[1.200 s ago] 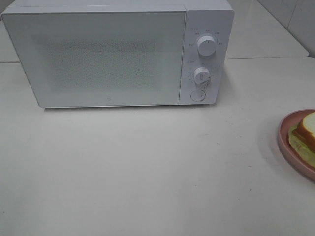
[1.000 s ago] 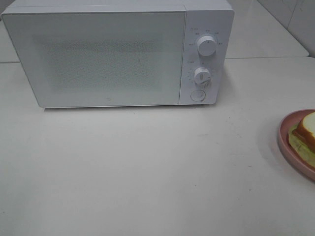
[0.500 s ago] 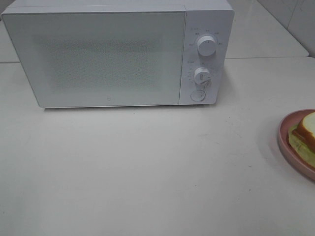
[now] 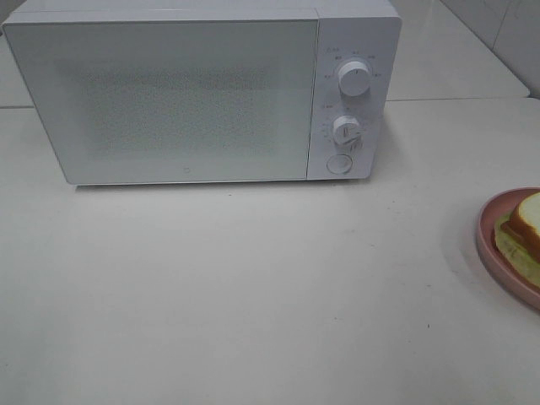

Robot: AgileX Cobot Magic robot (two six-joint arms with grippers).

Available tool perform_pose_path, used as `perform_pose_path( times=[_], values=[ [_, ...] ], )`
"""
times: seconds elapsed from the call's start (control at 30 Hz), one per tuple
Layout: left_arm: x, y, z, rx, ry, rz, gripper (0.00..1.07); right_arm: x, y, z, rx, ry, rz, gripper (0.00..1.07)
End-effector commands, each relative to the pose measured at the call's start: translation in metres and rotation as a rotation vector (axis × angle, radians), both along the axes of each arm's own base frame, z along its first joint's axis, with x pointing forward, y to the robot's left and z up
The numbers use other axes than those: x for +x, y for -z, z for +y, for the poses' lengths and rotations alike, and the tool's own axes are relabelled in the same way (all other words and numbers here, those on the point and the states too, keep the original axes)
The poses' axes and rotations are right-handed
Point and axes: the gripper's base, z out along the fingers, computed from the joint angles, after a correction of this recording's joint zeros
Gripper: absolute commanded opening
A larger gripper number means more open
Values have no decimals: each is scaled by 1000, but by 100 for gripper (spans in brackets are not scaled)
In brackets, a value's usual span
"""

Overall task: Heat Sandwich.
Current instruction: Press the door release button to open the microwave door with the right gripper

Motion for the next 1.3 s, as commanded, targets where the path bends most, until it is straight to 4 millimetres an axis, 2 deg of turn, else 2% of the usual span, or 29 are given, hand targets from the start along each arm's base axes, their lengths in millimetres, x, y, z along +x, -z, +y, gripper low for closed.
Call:
perform_pose_path(
  times=[0.03,0.13,0.63,0.77,1.1,1.3],
  values=[
    [-3,-1,0,-2,4,-34,98,14,-3,1,-3,0,-18,76],
    [-3,-1,0,-2,4,-34,98,30,-3,3,-5,-3,0,76],
    [-3,-1,0,-2,4,-34,98,86,8,8,-8,-13,37,76],
    [-3,-1,0,-2,4,-34,98,106,15,10,-8,-17,41,76],
    [-3,-1,0,-2,4,-34,98,137,28,14,-4,-25,21,76],
    [-3,-1,0,-2,4,-34,98,162,42,17,0,-32,-5,76]
  ],
)
